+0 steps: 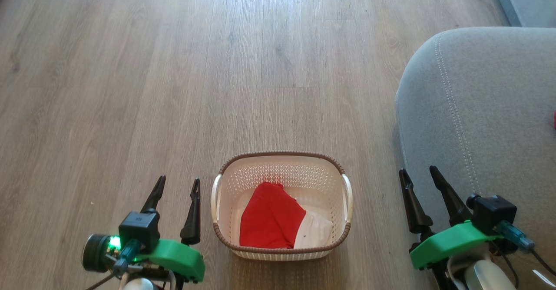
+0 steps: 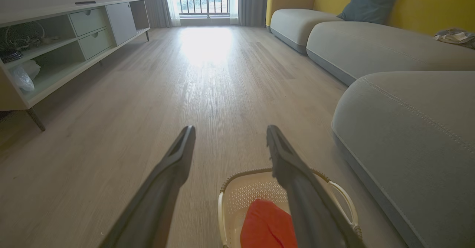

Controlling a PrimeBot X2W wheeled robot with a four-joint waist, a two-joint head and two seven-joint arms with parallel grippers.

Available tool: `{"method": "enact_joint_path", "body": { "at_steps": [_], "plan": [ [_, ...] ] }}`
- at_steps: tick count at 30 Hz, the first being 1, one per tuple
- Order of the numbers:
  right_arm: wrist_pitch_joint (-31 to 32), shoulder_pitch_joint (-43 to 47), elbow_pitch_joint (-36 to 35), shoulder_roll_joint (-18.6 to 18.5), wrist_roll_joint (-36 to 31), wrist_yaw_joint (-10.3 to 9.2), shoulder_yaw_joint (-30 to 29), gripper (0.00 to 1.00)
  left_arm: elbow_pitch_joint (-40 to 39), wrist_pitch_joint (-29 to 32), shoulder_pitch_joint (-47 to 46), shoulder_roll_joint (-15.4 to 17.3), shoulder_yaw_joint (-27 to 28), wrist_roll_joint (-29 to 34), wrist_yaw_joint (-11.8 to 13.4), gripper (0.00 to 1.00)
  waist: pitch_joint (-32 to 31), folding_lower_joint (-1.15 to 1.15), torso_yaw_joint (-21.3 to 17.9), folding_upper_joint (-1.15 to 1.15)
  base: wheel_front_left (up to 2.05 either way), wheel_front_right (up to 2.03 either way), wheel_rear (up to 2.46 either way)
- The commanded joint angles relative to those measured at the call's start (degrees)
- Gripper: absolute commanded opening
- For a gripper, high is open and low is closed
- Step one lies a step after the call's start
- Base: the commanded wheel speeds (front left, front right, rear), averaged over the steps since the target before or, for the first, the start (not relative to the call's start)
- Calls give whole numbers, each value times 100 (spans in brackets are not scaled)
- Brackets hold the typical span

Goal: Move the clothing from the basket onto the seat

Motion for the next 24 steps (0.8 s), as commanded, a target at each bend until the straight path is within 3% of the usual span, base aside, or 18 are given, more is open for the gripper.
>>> {"method": "enact_joint_path", "body": {
  "at_steps": [1, 24],
  "plan": [
    [-53, -92, -206, 25, -45, -1, 89, 100, -156, -29, -210, -10, 138, -34, 33, 100, 2, 0, -1, 0, 0, 0, 0],
    [-53, -99, -239, 94, -31, -1, 2, 100, -156, -29, -270, -10, 117, -28, -26, 100, 47, 0, 32, 0, 0, 0, 0]
  ]
}}
